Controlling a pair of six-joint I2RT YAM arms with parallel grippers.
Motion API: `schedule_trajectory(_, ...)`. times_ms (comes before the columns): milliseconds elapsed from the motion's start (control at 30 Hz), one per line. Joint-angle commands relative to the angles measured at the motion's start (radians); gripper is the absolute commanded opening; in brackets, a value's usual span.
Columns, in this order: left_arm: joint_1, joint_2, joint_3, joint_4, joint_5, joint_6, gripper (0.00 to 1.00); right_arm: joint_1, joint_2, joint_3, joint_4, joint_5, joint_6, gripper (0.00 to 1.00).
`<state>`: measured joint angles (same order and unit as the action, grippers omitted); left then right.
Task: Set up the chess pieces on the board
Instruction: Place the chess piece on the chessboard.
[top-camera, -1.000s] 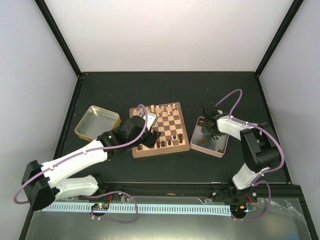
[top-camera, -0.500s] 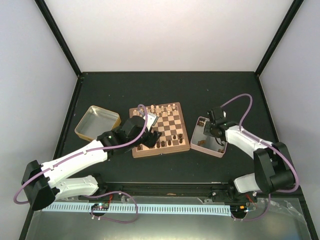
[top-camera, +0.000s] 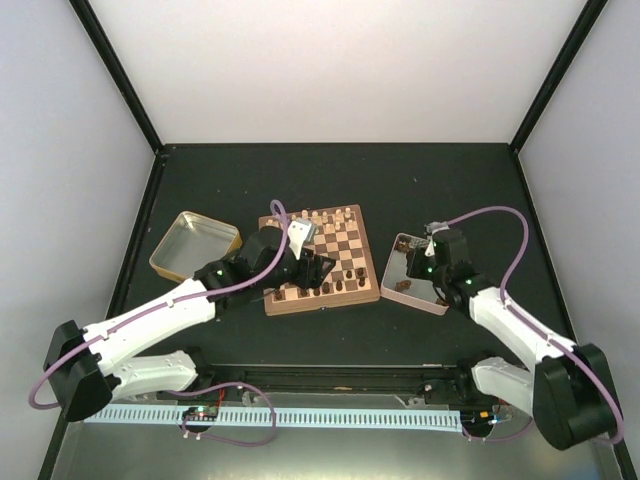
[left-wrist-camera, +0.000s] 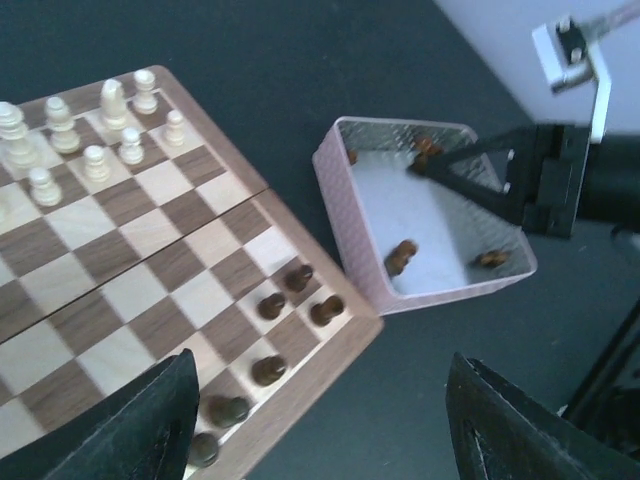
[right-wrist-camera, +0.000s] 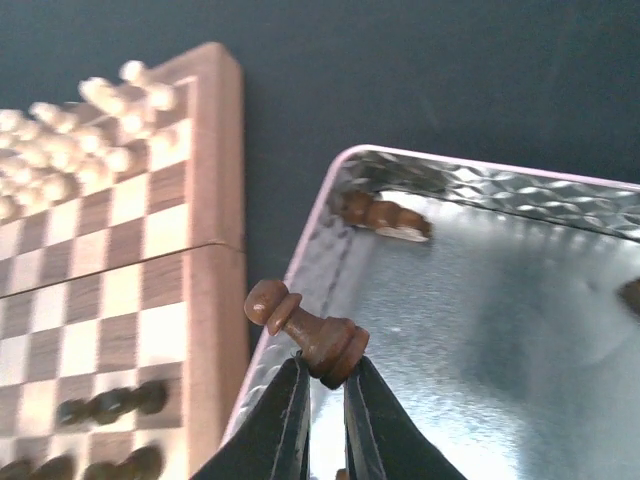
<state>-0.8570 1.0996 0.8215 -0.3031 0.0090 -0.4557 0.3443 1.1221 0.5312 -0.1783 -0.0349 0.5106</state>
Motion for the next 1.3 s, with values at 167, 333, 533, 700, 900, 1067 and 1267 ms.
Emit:
schedule_trajectory(167,0.069,0.240,0.145,0.273,0.410,-0.220,0.71,-0.006,-0.245,-0.148,0.233,-0.243,-0.041,0.10)
schedule_trajectory(333,0.069,0.419,0.255,0.384,0.575,-0.290,0.71,-0.007,-0.381,-0.195,0.242,-0.270,-0.030,0.10)
schedule_trajectory(533,0.063,0.556,0.353,0.466,0.648,-0.314,0.72,-0.006,-0.470,-0.223,0.225,-0.281,-0.004,0.11)
schedule_trajectory(700,0.053,0.653,0.418,0.470,0.689,-0.320,0.70,-0.007,-0.494,-0.226,0.213,-0.289,-0.002,0.11)
schedule_trajectory(900,0.041,0.716,0.467,0.462,0.712,-0.324,0.55,-0.007,-0.496,-0.226,0.208,-0.298,-0.004,0.11)
schedule_trajectory(1067,0.036,0.739,0.483,0.460,0.722,-0.322,0.36,-0.006,-0.488,-0.226,0.212,-0.305,-0.006,0.11)
schedule_trajectory(1267,0.030,0.750,0.481,0.459,0.728,-0.313,0.24,-0.007,-0.476,-0.224,0.213,-0.304,-0.009,0.11)
